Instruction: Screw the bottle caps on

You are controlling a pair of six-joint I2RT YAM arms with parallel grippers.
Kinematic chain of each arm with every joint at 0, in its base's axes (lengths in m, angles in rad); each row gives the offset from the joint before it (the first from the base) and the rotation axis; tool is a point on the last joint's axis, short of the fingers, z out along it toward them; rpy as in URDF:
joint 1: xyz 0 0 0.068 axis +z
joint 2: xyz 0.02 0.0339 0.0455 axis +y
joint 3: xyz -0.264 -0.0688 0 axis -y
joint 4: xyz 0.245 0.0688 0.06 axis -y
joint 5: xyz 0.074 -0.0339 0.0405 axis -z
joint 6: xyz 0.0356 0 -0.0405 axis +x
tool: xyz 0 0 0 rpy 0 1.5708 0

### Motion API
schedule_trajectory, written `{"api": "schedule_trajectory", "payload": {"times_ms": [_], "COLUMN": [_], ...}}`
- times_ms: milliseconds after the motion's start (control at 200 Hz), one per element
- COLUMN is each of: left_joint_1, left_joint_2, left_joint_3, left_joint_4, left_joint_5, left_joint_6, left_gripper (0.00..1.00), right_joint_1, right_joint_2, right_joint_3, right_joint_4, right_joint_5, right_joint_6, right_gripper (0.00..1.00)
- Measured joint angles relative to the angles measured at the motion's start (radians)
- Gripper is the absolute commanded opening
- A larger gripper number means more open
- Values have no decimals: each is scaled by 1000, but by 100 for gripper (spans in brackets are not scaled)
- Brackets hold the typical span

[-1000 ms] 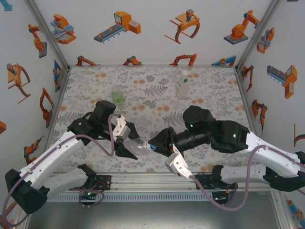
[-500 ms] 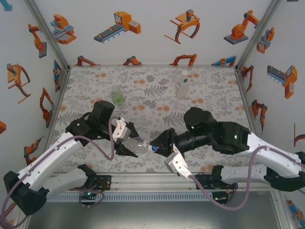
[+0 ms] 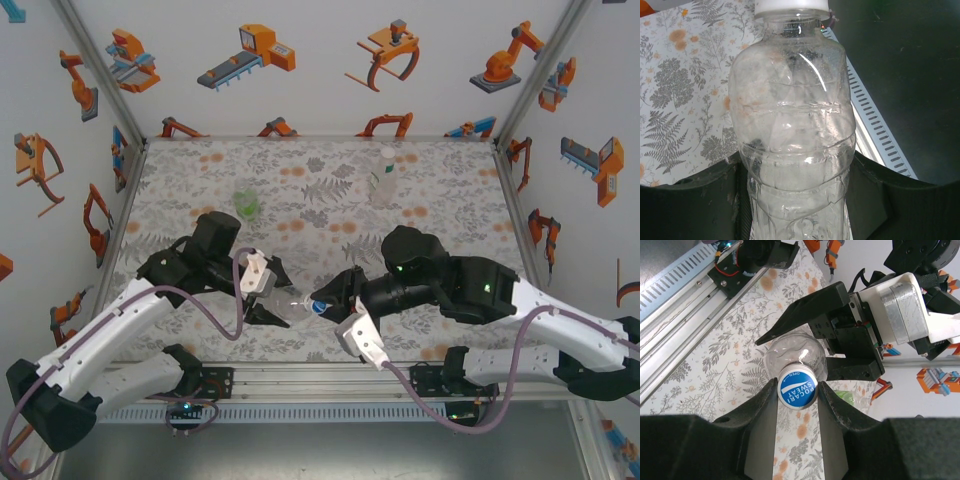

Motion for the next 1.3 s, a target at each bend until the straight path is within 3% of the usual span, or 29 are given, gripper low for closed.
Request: {"api": "schedule_trajectory", "payload": {"times_ms": [766, 1302], "left_joint_1": [-12, -14], "left_joint_2": [-21, -39], "left_joint_3": [0, 0], "left_joint_4": [16, 17], "left_joint_5": [4, 3], "left_joint_6": [10, 22], "left_gripper": [0, 0], "right_joint_1": [0, -72], "right_joint_2": [-60, -88], "right_joint_3": [-64, -148], "right_joint_4": [81, 217], "right_joint_5": [-17, -155], "right_joint_6": [53, 157], "right_gripper": [0, 0]}}
